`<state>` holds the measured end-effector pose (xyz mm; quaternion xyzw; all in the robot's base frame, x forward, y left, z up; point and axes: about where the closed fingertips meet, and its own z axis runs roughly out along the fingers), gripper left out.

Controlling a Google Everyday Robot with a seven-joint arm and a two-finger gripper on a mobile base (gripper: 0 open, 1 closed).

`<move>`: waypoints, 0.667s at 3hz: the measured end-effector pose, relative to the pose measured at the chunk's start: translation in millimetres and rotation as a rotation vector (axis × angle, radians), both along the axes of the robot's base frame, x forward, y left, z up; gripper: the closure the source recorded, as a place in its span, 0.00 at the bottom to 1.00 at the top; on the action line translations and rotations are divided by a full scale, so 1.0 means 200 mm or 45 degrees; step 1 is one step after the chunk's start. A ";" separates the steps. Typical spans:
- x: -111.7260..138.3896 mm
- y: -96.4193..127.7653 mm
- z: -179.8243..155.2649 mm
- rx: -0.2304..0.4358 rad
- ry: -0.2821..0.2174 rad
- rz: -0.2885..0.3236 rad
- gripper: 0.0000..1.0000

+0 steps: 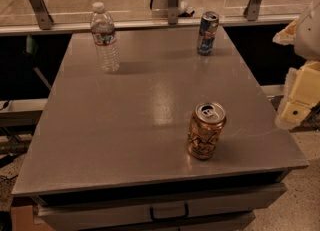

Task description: Move water bottle near redbull can

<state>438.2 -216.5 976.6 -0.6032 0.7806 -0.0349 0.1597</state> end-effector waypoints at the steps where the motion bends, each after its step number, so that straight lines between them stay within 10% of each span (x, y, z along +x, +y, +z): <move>1: 0.01 0.01 0.01 0.011 -0.011 0.011 0.00; 2: 0.15 0.13 -0.03 0.084 -0.025 0.102 0.00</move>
Offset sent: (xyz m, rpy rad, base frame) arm 0.0708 0.0641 -0.0218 0.1592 -0.0210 0.1971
